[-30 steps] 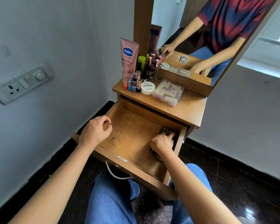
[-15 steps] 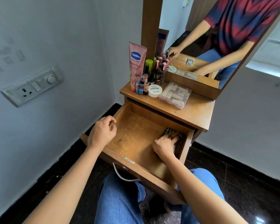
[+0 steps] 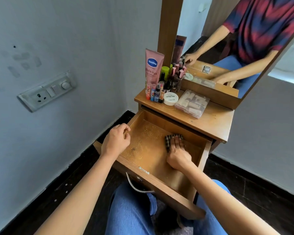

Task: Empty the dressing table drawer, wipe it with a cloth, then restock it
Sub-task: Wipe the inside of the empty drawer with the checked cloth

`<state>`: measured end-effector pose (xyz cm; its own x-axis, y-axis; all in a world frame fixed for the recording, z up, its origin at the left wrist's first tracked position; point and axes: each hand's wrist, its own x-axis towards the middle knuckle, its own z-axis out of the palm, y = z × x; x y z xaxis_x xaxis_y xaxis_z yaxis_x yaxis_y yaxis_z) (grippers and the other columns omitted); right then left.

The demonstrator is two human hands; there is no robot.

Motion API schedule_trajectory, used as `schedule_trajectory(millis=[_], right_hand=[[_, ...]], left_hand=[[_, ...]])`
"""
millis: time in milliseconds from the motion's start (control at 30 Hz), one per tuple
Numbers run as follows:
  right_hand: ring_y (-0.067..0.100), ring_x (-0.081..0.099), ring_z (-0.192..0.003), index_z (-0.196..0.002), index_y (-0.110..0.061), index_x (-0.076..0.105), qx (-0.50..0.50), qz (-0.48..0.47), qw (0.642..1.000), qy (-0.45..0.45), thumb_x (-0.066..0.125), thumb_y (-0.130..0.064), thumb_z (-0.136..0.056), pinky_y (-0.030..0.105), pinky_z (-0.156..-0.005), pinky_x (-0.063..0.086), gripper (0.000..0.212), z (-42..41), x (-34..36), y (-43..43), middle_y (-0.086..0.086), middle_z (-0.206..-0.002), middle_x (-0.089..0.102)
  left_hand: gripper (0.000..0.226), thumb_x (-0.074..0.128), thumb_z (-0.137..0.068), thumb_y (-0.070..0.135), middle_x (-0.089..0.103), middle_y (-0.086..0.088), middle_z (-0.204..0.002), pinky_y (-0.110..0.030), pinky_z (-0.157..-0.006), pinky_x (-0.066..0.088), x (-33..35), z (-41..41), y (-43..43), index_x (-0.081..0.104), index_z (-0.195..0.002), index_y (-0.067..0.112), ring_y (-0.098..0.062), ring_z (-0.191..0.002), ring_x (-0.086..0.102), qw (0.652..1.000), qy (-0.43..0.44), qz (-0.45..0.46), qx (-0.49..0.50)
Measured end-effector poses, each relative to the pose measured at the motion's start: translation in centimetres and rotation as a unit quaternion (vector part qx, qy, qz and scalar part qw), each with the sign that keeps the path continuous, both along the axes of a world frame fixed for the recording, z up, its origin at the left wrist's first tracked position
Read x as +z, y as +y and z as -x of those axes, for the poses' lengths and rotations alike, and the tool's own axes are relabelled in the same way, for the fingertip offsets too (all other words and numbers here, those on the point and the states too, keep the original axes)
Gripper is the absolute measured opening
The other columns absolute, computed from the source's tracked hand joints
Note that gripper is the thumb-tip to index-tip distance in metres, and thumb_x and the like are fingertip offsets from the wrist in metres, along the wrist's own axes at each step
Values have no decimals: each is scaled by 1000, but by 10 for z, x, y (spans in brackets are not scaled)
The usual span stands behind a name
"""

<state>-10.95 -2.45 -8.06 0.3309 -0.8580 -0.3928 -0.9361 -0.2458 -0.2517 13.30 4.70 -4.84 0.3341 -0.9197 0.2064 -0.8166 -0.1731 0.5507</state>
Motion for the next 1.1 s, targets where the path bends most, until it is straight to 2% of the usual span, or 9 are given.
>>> schedule_trajectory(millis=[200, 367, 567, 733, 833, 933, 1100], right_hand=[[18, -15, -147, -153, -12, -8, 64, 15, 998, -13, 32, -25, -97, 35, -121, -1, 70, -2, 0, -10, 6, -159, -17], [17, -12, -147, -153, -14, -5, 124, 35, 991, -23, 31, -25, -97, 35, -121, 0, 67, -19, 1, -21, 5, -160, -13], [17, -13, -147, -153, -12, -6, 203, 33, 979, 7, 30, -22, -99, 28, -116, -11, 66, -61, 11, -42, 7, -160, -14], [16, -11, -147, -153, -14, -6, 243, 42, 969, 34, 30, -23, -100, 26, -114, -11, 65, -80, 20, -51, 6, -160, -13], [17, -12, -147, -153, -16, -6, 260, 11, 965, 32, 31, -25, -101, 31, -116, -9, 65, -70, 23, -53, 5, -160, -14], [18, -14, -147, -153, -16, -10, 260, -12, 964, 50, 31, -25, -101, 38, -121, -4, 66, -43, 22, -52, 6, -159, -18], [18, -18, -145, -151, -13, -14, 262, 1, 960, 97, 27, -24, -102, 29, -116, -11, 65, 16, 17, -37, 7, -157, -22]], left_hand=[[16, 58, -87, 17, 64, 1, -100, -31, -72, 57, 1, -1, -2, 60, -102, 20, -13, -84, 62, 1000, -4, -6, -1], [18, 57, -89, 19, 63, 1, -105, -20, -65, 47, 4, 2, 1, 60, -107, 19, -12, -86, 61, 1000, -24, -20, 4], [18, 56, -90, 19, 63, 1, -106, -17, -62, 41, 7, 4, 3, 59, -108, 19, -7, -81, 52, 999, -38, -22, 8], [18, 56, -89, 18, 63, 1, -105, -16, -60, 43, 9, 6, 4, 59, -107, 18, -8, -76, 54, 998, -54, -25, 2], [17, 56, -89, 17, 64, 0, -104, -19, -64, 50, 10, 6, 5, 59, -106, 18, -11, -81, 60, 998, -54, -22, -2], [16, 56, -90, 16, 65, 0, -104, -18, -65, 50, 11, 6, 4, 60, -105, 18, -11, -84, 61, 999, -49, -17, 0], [19, 56, -90, 17, 64, 0, -109, -15, -66, 43, 11, 6, 4, 59, -108, 18, -12, -91, 62, 999, -36, -23, 12]])
